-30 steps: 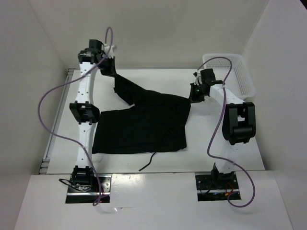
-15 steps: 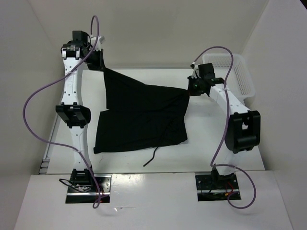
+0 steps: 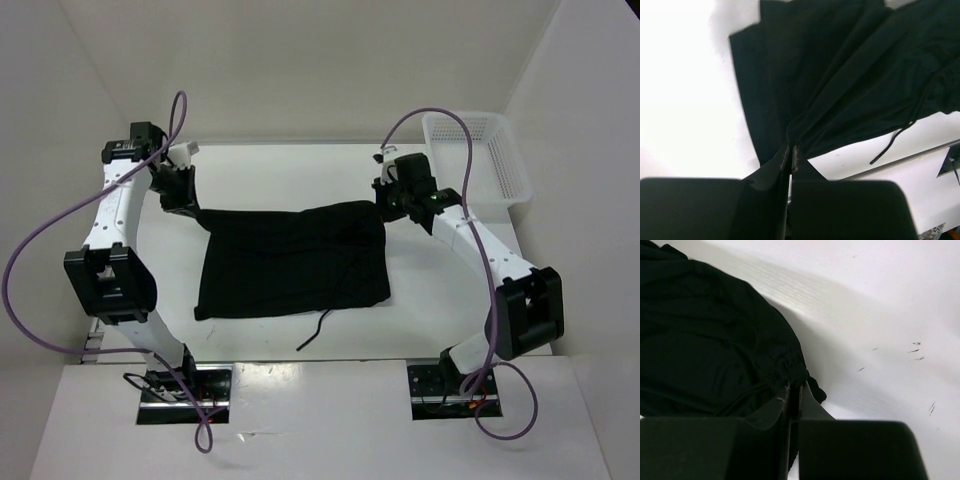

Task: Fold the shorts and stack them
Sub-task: Fold the shorts

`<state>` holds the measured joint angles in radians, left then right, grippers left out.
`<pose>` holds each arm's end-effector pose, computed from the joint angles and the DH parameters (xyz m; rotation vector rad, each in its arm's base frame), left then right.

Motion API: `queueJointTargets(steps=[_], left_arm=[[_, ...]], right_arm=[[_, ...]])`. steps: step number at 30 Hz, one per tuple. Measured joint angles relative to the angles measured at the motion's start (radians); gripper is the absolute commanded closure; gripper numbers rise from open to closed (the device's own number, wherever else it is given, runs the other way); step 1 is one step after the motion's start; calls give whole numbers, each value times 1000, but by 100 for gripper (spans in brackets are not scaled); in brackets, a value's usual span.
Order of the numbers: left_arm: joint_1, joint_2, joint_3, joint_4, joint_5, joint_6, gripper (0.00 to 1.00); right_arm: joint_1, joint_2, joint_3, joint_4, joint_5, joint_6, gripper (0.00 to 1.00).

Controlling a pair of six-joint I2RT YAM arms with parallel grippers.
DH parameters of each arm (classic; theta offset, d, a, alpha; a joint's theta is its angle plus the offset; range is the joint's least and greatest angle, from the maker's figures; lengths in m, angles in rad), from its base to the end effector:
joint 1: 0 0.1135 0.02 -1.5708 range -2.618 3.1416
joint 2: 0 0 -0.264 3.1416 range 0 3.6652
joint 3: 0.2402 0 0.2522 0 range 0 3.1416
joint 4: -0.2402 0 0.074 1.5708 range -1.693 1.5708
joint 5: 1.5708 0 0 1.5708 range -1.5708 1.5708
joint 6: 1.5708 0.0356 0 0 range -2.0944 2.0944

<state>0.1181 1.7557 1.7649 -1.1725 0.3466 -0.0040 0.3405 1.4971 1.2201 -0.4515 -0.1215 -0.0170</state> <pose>0.3545 0.0299 0.3366 -0.0668 2.6850 -0.4375 0.3135 0.1157 0.2947 -0.4729 2.2631 0.3055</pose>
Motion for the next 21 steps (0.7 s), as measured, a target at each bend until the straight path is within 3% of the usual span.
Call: queueJointTargets(steps=[7,12,21], left_arm=[[26,-25,-66,43,-62,0,99],[13,87,-41,85,-43,0,99],[-60,496,336,168,11,0,95]], right_arm=[[29,-102,-82,26,10,-8,100],[29,-102,-84,56,10,-8,100],[28,29,-84,100,32,-8,100]])
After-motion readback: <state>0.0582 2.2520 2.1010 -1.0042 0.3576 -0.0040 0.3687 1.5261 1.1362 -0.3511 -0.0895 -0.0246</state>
